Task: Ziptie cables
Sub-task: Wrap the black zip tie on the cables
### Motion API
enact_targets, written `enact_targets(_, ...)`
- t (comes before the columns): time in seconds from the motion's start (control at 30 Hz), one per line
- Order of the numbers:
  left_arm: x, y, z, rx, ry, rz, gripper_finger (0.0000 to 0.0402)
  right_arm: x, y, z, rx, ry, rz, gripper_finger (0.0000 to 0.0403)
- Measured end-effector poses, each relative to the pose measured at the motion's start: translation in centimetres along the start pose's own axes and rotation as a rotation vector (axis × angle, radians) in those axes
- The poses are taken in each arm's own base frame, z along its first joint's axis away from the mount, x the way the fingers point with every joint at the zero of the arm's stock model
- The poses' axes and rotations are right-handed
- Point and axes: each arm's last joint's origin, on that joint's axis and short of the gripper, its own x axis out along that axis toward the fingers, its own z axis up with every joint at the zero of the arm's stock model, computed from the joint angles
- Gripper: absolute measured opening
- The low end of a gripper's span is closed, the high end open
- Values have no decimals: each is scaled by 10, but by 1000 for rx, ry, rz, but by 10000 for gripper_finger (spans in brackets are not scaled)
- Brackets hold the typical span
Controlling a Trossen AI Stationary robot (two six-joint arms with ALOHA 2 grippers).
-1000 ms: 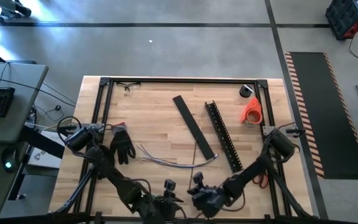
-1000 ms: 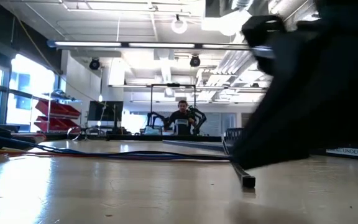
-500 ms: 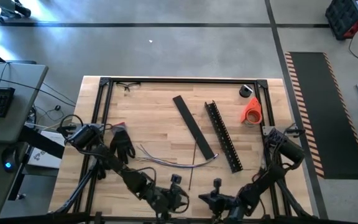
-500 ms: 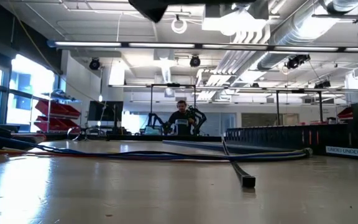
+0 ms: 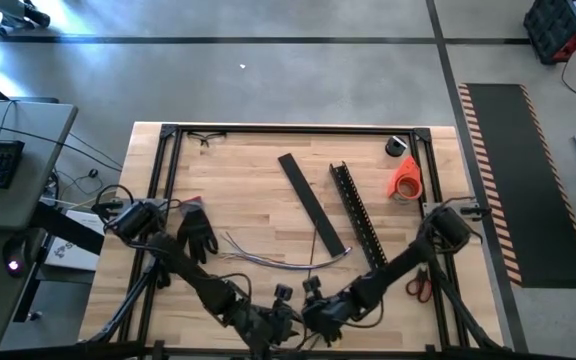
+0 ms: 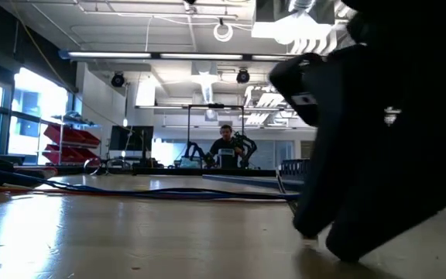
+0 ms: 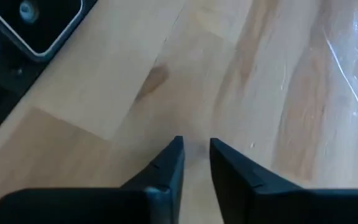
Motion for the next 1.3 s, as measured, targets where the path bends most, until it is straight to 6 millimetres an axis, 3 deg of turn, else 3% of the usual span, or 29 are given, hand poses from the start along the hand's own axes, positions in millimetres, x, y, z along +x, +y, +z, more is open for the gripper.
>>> enact_targets(0.2, -4, -8, -3, -2, 13, 5, 115, -4, -23, 9, -96, 139, 45, 108)
enact_targets(0.47, -6, -12, -3, -24, 14, 6, 115, 1, -56, 7, -163, 178, 146, 97)
enact_targets(0.77, -9, -16, -3, -28, 9, -1, 115, -12, -63, 26, -296, 246, 78, 88)
enact_targets(0.97, -11, -21, -4, -25, 9, -12, 115, -19, -64, 21, -456, 354, 114, 88)
enact_targets(1.3, -13, -25, -4, -27, 7, -21, 115, -11, -60, 16, -517, 274, 182, 87)
